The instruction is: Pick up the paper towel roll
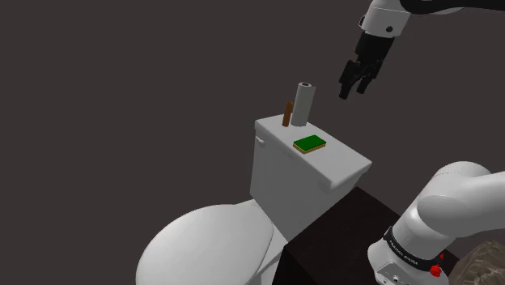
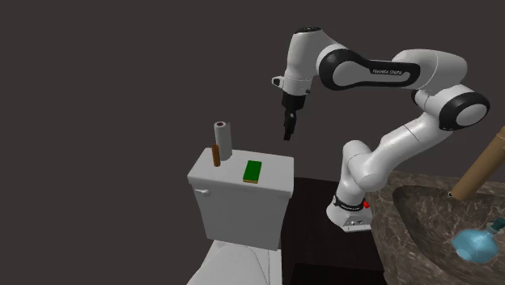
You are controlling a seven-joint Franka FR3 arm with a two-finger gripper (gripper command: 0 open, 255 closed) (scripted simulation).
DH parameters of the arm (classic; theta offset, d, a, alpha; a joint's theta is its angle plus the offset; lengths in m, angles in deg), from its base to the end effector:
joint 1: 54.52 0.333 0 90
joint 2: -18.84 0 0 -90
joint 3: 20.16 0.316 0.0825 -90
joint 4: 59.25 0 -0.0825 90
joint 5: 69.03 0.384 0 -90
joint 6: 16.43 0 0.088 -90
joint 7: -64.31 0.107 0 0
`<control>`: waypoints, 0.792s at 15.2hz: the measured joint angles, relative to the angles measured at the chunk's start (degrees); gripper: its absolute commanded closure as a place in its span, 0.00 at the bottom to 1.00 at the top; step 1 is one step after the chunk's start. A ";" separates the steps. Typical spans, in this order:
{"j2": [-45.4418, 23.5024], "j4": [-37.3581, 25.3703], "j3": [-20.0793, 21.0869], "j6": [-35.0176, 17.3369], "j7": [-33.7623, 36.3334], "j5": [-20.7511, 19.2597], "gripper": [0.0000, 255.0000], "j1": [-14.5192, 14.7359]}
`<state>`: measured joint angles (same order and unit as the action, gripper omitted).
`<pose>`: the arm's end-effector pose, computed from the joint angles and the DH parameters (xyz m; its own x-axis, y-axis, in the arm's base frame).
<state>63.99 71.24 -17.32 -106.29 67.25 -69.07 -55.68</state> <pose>0.3063 0.0148 0.6277 0.9962 -0.0338 0.0799 -0.0365 -0.9988 0.0318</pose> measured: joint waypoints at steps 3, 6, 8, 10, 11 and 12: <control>-2.30 -0.89 -0.71 -1.25 -0.75 -0.38 0.00 -0.28; -7.84 -3.47 -2.35 -3.83 -2.45 -1.12 0.00 -0.89; -11.63 -5.67 -3.69 -5.18 -3.97 -1.60 0.00 -1.32; -15.91 -8.55 -4.78 -6.32 -5.21 -1.81 0.00 -1.65; -18.06 -10.00 -5.44 -6.92 -5.99 -1.93 0.00 -1.86; -20.21 -11.21 -6.00 -7.72 -6.67 -1.97 0.00 -2.02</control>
<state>43.77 60.04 -23.33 -114.00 60.58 -71.03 -57.70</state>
